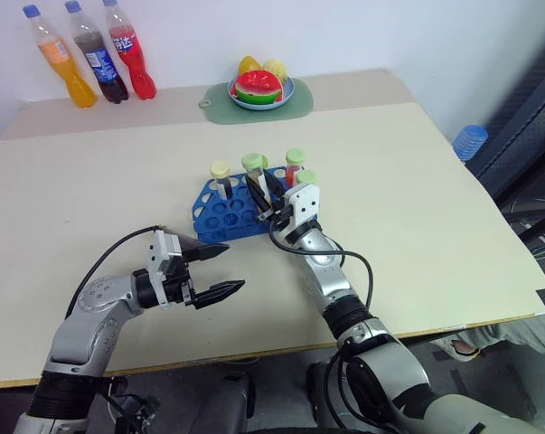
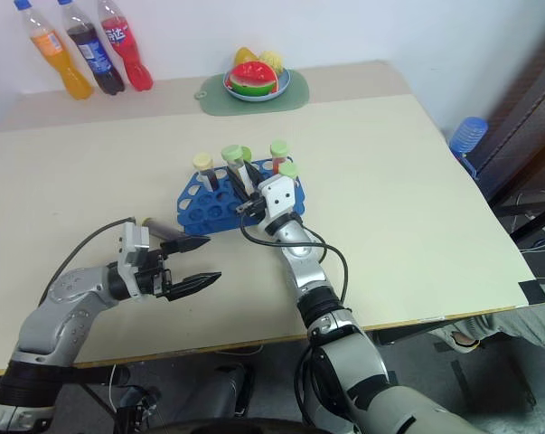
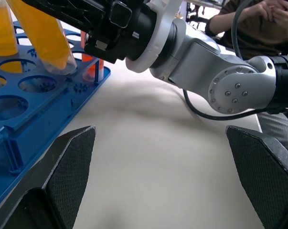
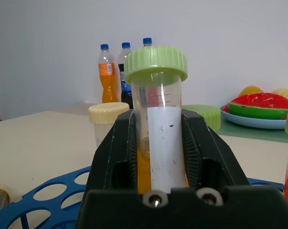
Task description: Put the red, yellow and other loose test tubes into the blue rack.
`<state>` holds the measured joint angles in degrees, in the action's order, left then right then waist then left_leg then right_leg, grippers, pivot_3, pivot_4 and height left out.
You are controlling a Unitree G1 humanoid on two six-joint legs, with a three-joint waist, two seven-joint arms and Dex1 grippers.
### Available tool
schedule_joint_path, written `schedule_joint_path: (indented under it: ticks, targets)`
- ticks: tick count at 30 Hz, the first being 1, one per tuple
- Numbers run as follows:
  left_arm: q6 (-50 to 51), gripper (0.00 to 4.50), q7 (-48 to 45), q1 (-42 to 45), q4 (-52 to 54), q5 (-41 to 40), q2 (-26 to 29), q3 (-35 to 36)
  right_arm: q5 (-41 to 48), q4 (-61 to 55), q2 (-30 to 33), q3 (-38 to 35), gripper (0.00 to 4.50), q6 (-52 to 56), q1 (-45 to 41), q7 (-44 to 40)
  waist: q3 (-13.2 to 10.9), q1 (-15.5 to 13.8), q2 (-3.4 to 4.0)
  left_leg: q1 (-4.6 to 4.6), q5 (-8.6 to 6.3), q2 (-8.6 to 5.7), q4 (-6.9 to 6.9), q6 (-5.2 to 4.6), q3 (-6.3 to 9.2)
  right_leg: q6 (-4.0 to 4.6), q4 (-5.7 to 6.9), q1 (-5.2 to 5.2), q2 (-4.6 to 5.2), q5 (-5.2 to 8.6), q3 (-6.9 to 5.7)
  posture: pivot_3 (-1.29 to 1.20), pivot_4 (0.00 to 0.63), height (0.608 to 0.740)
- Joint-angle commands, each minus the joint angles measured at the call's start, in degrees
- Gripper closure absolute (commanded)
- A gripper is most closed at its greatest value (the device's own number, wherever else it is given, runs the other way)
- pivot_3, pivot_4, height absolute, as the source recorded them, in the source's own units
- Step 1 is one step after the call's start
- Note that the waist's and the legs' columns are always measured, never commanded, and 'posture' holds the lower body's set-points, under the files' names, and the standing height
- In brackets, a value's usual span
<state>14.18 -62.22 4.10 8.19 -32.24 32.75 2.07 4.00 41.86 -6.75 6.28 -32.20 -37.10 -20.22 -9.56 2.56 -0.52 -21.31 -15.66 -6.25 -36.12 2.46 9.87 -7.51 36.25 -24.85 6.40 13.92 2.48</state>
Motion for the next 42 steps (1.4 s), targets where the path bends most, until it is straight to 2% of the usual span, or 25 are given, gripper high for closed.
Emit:
schedule_joint_path:
  ticks: [1,13,20,29,42]
  targets:
    - [-1.19,0.00,-0.07,-0.31,1.56,-0.32,-0.41,0.88,0.16,-1.56,-0.61,0.27,3.69,-0.62,1.22,-1.01,0.00,0.00,0.00,0.00,0.00,0.00,0.00,0.00,0.00,0.00,0.00,0.00,0.00,0.00,0.00,0.00,0.150,0.740]
    - [-1.08,0.00,-0.42,0.00,1.29,-0.21,-0.72,0.63,-0.11,-5.28,-0.31,0.66,3.69,-0.01,4.82,-1.78,0.03,-0.03,0.01,0.00,0.00,0.00,0.00,0.00,0.00,0.00,0.00,0.00,0.00,0.00,0.00,0.00,0.150,0.740]
    - [-1.00,0.00,-0.67,0.39,0.96,-0.14,-0.95,0.38,-1.14,-5.45,-0.01,0.33,0.36,-0.21,4.51,-0.68,0.03,0.02,0.01,0.00,0.00,0.00,0.00,0.00,0.00,0.00,0.00,0.00,0.00,0.00,0.00,0.00,0.150,0.740]
    - [-0.94,0.00,-0.72,0.21,1.07,-0.17,-1.02,0.35,-2.53,-7.48,0.95,0.69,0.36,0.85,5.16,0.26,0.03,-0.01,0.01,0.00,0.00,0.01,0.00,0.01,-0.01,0.00,0.00,0.00,-0.01,0.00,0.01,0.00,0.150,0.740]
    - [-0.91,0.00,-0.86,0.51,0.71,0.06,-1.33,-0.05,-5.48,-32.60,6.04,6.60,0.36,20.99,12.98,-2.42,0.03,-0.08,0.01,-0.01,0.00,0.01,0.00,0.00,-0.01,0.00,0.00,-0.02,-0.01,0.00,0.02,0.00,0.150,0.740]
